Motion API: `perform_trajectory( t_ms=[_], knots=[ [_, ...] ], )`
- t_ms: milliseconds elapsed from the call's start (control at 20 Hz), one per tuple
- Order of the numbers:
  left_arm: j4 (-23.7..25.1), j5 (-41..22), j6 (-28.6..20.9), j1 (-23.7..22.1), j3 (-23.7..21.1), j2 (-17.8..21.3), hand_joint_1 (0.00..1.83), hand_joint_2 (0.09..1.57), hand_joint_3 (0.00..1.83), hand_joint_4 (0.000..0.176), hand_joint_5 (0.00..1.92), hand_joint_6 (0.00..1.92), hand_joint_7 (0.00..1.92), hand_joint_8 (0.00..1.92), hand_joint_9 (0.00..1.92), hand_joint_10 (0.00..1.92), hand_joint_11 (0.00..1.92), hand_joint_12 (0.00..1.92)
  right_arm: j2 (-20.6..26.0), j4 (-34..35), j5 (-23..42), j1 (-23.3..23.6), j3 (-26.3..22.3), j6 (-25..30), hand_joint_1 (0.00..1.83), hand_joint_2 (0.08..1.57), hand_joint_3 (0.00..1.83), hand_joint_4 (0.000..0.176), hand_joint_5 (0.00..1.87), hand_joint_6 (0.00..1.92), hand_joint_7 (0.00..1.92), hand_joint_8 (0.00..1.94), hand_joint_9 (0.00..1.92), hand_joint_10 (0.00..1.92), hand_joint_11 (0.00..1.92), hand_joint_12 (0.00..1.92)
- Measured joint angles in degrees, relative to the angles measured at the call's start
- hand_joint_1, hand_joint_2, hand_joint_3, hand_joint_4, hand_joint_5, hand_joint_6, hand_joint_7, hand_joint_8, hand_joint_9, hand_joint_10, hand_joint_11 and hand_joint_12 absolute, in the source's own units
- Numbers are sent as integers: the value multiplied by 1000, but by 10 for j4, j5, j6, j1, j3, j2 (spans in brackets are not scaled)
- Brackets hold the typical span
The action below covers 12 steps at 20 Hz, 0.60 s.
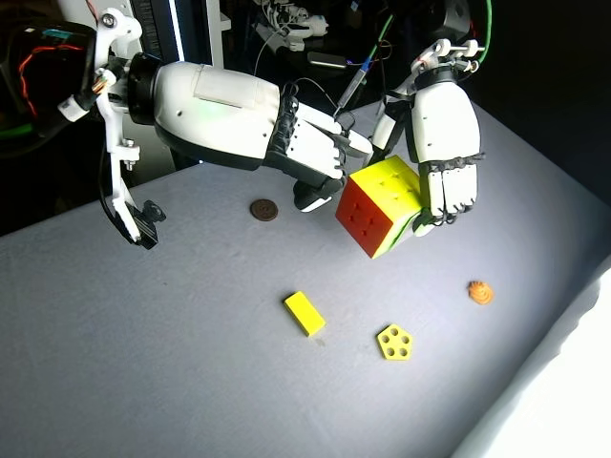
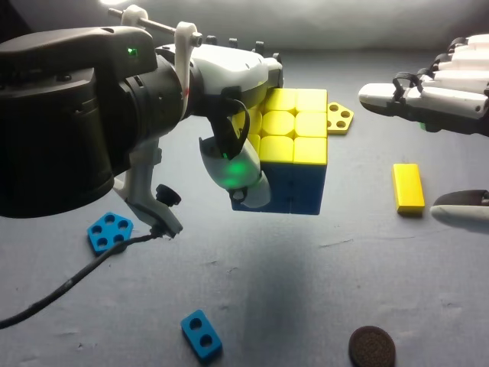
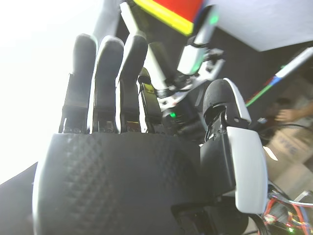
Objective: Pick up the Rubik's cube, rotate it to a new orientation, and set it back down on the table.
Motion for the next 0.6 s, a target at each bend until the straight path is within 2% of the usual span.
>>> perform_trajectory(
  t_ms=[50, 150, 200, 250, 350, 450, 500, 600],
  knots=[
    [0, 2, 0, -2, -1, 3, 1009, 1359, 3, 0, 539, 1663, 137, 1921, 185, 1903, 192, 1921, -16, 1, -53, 32, 2, 2, 305, 1252, 0, 0, 105, 0, 322, 1297, 337, 1836, 363, 1921],
    [0, 0, 0, -5, 0, 3, 993, 1375, 9, 0, 512, 1698, 110, 1921, 165, 1917, 173, 1921, -29, 1, -80, 45, 3, 2, 270, 1266, 5, 0, 97, 2, 318, 1297, 339, 1832, 346, 1921],
    [0, 1, 0, -7, 0, 3, 980, 1433, 10, 0, 469, 1754, 338, 1921, 192, 1920, 196, 1921, -36, 1, -99, 54, 3, 2, 286, 1260, 1, 0, 86, 2, 302, 1313, 310, 1861, 333, 1921],
    [2, 1, 0, -7, 0, 3, 970, 1450, 10, 11, 452, 1783, 381, 1921, 204, 1921, 214, 1921, -40, 1, -113, 59, 3, 2, 276, 1268, 4, 0, 47, 0, 263, 1322, 272, 1879, 313, 1921],
    [1, 1, 0, -7, 0, 3, 988, 1440, 0, 17, 475, 1750, 414, 1899, 213, 1919, 196, 1921, -45, 1, -129, 64, 4, 2, 287, 1262, 0, 0, 107, 19, 325, 1243, 329, 1812, 354, 1921],
    [2, 1, 0, -7, 0, 3, 972, 1447, 3, 28, 456, 1794, 408, 1888, 173, 1921, 150, 1921, -51, 3, -140, 68, 6, 2, 291, 1257, 0, 0, 122, 20, 329, 1237, 355, 1801, 362, 1921],
    [2, 1, 0, -7, 0, 3, 934, 1410, 0, 0, 487, 1748, 195, 1914, 173, 1921, 154, 1921, -56, 3, -150, 72, 6, 2, 240, 1274, 4, 0, 105, 11, 310, 1231, 330, 1795, 336, 1921],
    [0, 1, 0, -10, 0, 3, 961, 1392, 0, 0, 503, 1715, 135, 1921, 192, 1915, 164, 1921, -64, 2, -156, 72, 6, 1, 267, 1265, 0, 0, 141, 20, 343, 1198, 346, 1759, 359, 1921]
  ],
)
